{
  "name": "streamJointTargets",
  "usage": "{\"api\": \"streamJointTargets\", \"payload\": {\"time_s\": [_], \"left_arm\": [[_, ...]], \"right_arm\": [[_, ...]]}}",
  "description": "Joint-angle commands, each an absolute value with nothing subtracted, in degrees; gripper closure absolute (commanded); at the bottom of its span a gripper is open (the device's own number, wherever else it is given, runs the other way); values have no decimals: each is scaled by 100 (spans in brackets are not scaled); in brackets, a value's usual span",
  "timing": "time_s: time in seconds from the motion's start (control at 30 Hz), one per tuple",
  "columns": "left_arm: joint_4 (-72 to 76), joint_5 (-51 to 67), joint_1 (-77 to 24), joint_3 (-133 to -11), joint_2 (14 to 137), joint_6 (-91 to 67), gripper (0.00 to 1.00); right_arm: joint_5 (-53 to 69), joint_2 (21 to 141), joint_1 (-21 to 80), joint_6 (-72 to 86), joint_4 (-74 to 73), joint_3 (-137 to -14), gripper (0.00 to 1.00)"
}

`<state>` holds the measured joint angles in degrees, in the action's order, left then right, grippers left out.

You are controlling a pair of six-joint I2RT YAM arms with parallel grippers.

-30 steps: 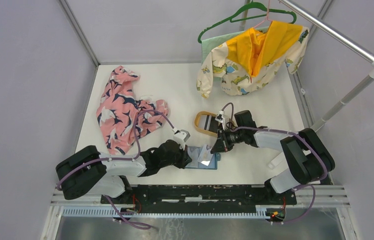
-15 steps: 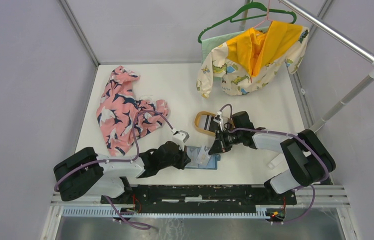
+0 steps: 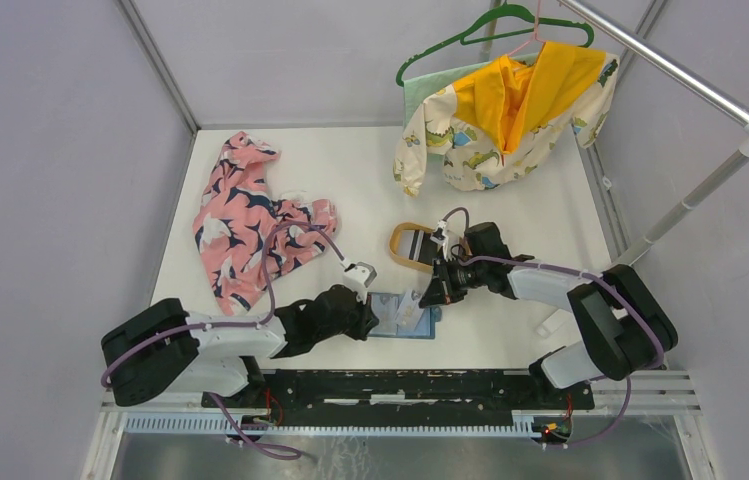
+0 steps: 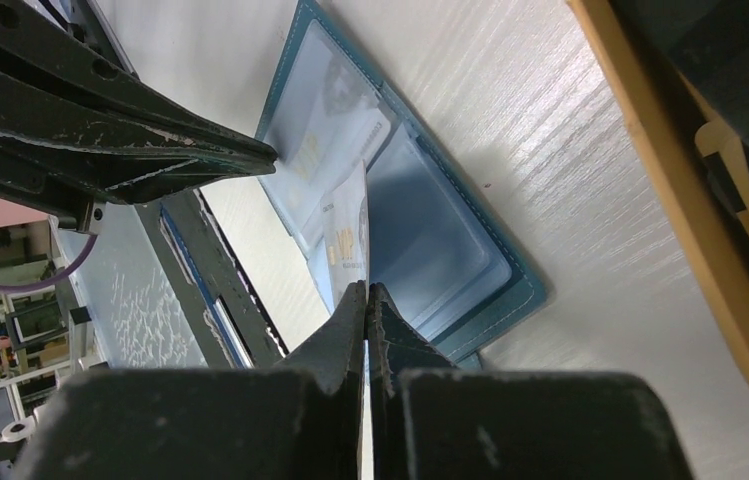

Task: Put the credit cards into the card holder
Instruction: Insert the credit card into the card holder.

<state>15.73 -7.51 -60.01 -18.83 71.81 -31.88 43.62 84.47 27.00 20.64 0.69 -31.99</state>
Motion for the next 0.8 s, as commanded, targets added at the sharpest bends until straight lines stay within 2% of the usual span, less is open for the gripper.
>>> {"api": "streamJointTargets", "payload": {"time_s": [0.0, 0.77], "left_arm": [[1547, -991, -6044, -1874, 7019, -3153, 96], [1380, -1333, -6138, -1680, 6508, -3154, 95]], "right_arm": [[4164, 8316, 2715, 2182, 29, -3234, 100], [4302, 8681, 2616, 2783, 210, -3208, 100]]}}
